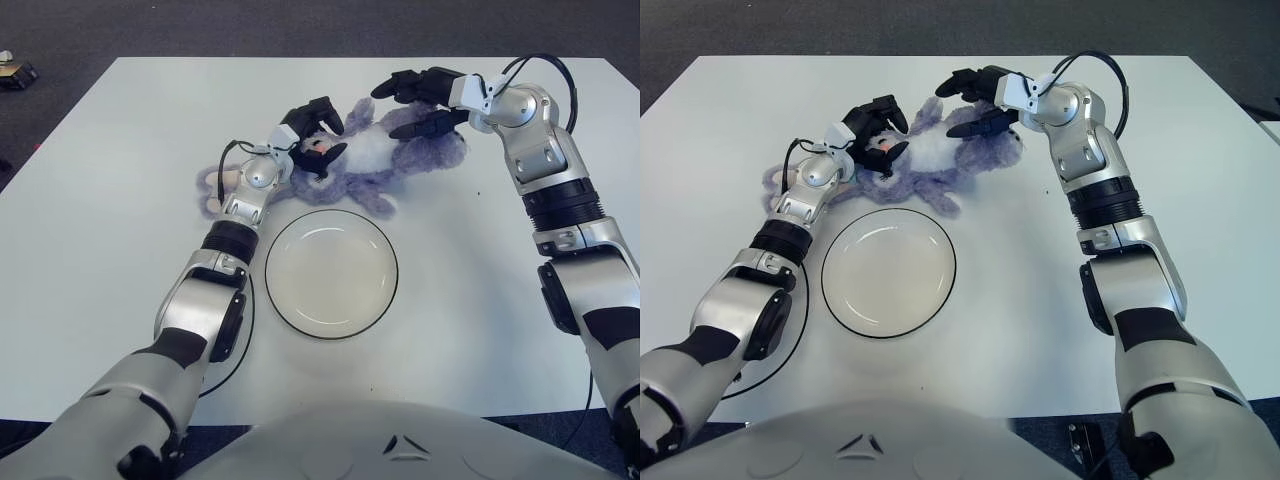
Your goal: Put the doll into the plate.
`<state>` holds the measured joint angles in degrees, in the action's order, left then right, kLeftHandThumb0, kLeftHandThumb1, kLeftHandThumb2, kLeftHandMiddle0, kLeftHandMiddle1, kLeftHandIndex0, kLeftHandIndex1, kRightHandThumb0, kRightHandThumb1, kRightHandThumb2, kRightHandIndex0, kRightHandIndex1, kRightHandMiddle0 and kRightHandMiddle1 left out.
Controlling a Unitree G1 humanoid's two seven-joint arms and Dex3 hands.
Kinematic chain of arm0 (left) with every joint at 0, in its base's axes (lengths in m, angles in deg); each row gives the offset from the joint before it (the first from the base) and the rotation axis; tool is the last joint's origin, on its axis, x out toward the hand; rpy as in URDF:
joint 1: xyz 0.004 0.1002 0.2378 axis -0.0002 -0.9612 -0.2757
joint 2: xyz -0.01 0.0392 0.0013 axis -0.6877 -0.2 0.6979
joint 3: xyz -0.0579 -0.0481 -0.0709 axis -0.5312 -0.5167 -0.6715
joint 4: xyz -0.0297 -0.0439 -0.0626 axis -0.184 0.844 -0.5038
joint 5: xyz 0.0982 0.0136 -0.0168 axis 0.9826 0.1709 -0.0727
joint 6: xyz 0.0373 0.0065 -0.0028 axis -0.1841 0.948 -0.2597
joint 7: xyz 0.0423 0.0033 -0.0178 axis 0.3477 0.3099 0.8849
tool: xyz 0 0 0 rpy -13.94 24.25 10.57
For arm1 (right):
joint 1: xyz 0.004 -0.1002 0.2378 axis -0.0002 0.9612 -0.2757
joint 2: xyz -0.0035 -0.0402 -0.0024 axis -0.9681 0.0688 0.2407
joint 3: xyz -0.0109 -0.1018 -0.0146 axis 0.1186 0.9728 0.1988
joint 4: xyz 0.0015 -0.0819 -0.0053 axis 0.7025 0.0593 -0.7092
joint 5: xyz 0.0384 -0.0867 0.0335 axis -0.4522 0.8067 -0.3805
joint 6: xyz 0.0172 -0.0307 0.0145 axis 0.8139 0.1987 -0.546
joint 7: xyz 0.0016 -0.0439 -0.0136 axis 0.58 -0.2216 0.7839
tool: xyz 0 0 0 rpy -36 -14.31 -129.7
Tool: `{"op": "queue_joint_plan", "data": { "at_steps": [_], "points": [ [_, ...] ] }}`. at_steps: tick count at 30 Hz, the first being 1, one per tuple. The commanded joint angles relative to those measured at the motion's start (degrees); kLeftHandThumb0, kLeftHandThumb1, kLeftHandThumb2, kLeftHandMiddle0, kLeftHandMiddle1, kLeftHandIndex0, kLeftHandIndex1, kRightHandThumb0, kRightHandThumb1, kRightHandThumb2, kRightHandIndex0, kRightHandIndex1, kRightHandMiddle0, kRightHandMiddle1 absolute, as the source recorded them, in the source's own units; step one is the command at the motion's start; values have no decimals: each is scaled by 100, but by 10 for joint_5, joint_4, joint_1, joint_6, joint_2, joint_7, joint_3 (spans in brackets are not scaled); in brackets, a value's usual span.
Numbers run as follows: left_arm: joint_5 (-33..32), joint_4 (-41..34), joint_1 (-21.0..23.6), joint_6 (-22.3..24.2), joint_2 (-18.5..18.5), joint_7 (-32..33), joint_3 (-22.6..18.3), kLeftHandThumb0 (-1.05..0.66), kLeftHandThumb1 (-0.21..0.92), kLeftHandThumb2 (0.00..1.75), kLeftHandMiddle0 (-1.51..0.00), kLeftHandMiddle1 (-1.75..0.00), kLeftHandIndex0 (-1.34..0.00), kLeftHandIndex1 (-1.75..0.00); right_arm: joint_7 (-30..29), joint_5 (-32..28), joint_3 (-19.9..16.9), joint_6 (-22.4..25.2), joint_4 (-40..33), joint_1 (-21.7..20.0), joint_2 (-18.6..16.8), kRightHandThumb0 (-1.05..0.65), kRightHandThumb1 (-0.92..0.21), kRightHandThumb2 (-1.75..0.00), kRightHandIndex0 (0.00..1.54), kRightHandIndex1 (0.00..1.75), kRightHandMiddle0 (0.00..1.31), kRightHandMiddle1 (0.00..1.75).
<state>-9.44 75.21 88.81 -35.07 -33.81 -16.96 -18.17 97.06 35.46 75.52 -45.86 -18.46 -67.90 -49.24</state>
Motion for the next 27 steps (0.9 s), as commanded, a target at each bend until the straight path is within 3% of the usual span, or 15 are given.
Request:
{"op": "queue_joint_plan", "data": {
  "at_steps": [1, 16, 27],
  "points": [
    [0, -8, -6, 8, 1, 12, -6, 14, 51, 75, -83, -175, -64, -175, 21, 19, 26, 2, 7, -13, 6, -85, -92, -5, 24, 0, 14, 10],
    [-4, -36, -10, 28, 3, 21, -13, 15, 53, 73, -83, -175, -62, -175, 16, 60, 56, -25, 1, 1, 16, -90, -86, 0, 18, 0, 11, 5],
    [3, -66, -19, 38, 5, 38, -12, 15, 54, 72, -83, -175, -62, -175, 8, 80, 81, -103, 39, 5, 27, -93, -87, -1, 18, 0, 10, 3]
  ]
}}
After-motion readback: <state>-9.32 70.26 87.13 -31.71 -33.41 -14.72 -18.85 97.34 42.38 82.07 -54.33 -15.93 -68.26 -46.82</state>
